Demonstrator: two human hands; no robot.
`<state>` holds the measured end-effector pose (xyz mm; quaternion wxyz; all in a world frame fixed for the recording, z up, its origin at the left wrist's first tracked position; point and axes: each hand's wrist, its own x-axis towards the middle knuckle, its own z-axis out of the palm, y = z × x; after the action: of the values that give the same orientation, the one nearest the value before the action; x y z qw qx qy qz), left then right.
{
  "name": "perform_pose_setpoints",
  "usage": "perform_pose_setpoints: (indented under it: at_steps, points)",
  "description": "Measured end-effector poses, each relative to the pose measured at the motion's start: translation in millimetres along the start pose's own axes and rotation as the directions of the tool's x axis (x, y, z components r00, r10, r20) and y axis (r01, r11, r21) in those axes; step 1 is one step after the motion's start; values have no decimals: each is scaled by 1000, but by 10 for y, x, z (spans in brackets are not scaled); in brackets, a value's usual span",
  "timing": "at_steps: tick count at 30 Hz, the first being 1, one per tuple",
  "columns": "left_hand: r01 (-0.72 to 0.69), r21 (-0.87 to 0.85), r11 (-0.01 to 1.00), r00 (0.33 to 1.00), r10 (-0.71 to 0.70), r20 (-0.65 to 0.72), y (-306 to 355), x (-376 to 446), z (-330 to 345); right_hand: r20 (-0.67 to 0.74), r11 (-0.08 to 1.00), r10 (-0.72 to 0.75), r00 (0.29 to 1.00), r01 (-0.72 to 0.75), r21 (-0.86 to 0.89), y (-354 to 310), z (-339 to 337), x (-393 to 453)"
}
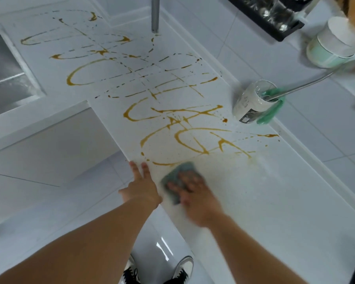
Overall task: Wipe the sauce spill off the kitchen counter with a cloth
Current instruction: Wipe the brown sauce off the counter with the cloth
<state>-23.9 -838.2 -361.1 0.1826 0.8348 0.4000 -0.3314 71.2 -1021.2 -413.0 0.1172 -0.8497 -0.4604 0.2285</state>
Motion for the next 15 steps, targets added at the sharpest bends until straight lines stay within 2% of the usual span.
perform_pose_setpoints:
  at_steps: [1, 2, 3, 4, 5, 6, 7, 9, 10, 12, 13, 14, 15]
  points:
    - [-5, 9, 1000, 1000, 5, 7, -6, 10, 8, -87, 978, 168, 982, -155, 137, 265, -194, 51]
    - [-8, 17, 1000, 1000, 8, 14, -5, 21, 15, -167, 919, 357, 919, -313, 241, 540, -359, 103]
    - [-6, 16, 1000, 1000, 6, 15, -5, 27, 23, -204, 848, 519, 830, -471, 244, 719, -483, 151]
    - [-5, 14, 1000, 1000, 5, 8, 5, 33, 28, -152, 759, 651, 744, -631, 160, 783, -510, 168]
    - [-3, 10, 1000, 1000, 3, 2, 13, 35, 31, -131, 697, 716, 685, -707, 118, 724, -446, 181]
    - [0, 8, 1000, 1000, 0, -1, 16, 33, 38, -141, 704, 709, 691, -705, 81, 533, -327, 201]
    - [2, 3, 1000, 1000, -2, -2, 39, 33, 35, -166, 771, 633, 756, -636, 42, 318, -159, 180]
    - [15, -4, 1000, 1000, -15, 5, 35, 30, 44, -122, 921, 382, 916, -388, -30, -141, 200, 66]
    - [38, 2, 999, 999, -38, 7, 48, 16, 35, -50, 963, 265, 963, -267, -47, -247, 263, -31]
    - [83, 38, 996, 996, -84, 11, 73, -21, 3, 38, 995, 72, 997, -69, -77, -27, 120, -123]
    - [98, 41, 994, 995, -98, 3, 124, -38, -12, 59, 995, 36, 998, -31, -95, 245, -61, -123]
    - [117, 19, 993, 993, -117, -13, 161, -50, -15, 50, 996, 84, 995, -81, -44, 517, -277, -90]
    - [136, -16, 991, 990, -136, -34, 229, -63, -1, -18, 971, 232, 972, -231, 63, 832, -515, -49]
